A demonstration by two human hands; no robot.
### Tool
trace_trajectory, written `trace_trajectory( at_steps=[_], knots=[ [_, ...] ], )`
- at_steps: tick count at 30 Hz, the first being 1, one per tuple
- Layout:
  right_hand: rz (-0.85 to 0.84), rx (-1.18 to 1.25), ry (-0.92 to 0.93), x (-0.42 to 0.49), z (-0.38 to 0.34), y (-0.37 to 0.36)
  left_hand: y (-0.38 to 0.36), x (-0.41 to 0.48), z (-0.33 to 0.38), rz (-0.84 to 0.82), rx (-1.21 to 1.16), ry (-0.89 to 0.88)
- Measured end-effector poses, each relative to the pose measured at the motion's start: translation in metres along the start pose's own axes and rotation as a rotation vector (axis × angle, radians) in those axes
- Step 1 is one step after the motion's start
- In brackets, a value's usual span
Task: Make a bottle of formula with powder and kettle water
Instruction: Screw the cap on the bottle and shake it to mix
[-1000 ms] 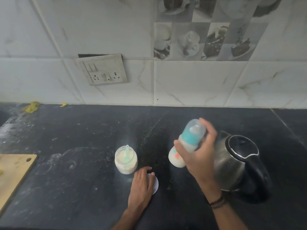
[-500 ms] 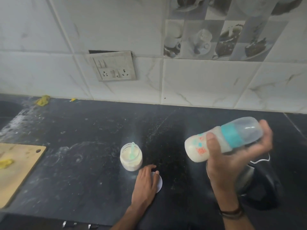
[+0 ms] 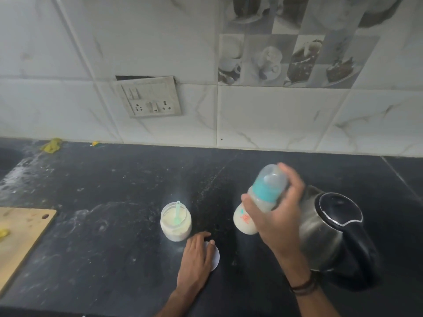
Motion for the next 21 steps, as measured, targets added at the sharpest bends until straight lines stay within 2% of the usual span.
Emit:
trace_trajectory(
  at_steps=[3, 5, 6, 9, 10, 13, 15, 16, 19, 21],
  knots=[
    [0.234, 0.060, 0.155, 0.000, -0.026, 0.027, 0.000, 0.001, 0.000, 0.006, 0.010, 0.012],
    [0.328, 0.052, 0.193, 0.001, -0.033, 0.035, 0.000, 0.001, -0.001, 0.010, 0.002, 0.024],
    [0.312, 0.012, 0.164, 0.003, -0.027, 0.032, -0.001, 0.001, -0.001, 0.010, 0.008, 0.020],
    [0.096, 0.000, -0.027, 0.009, -0.002, 0.010, 0.000, 0.001, -0.001, 0.009, 0.011, 0.002],
    [0.104, 0.019, -0.031, 0.004, -0.001, 0.010, 0.000, 0.001, -0.002, 0.009, 0.000, 0.011],
    [0.328, 0.042, 0.149, -0.008, -0.029, 0.033, 0.000, 0.001, -0.002, 0.000, -0.007, 0.034],
    [0.445, 0.022, 0.168, -0.014, -0.035, 0.043, -0.001, 0.001, -0.002, 0.000, -0.004, 0.039],
    [0.439, -0.023, 0.153, -0.013, -0.033, 0.041, -0.002, 0.001, -0.003, 0.003, -0.001, 0.032],
    [0.147, -0.042, 0.019, -0.002, -0.013, 0.013, 0.000, 0.000, -0.002, 0.011, 0.005, 0.010],
    [0.203, -0.031, 0.071, -0.005, -0.018, 0.021, 0.001, -0.001, 0.002, 0.006, 0.017, -0.009]
  ],
)
Point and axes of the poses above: each hand's wrist, its own x-axis towards the middle knuckle, its own y-axis out of the back of the hand, z = x × y, the point moved 7 cm from there along x, towards the middle knuckle, and after that the axes turned 14 degrees about -z, right-handed, at the moved point
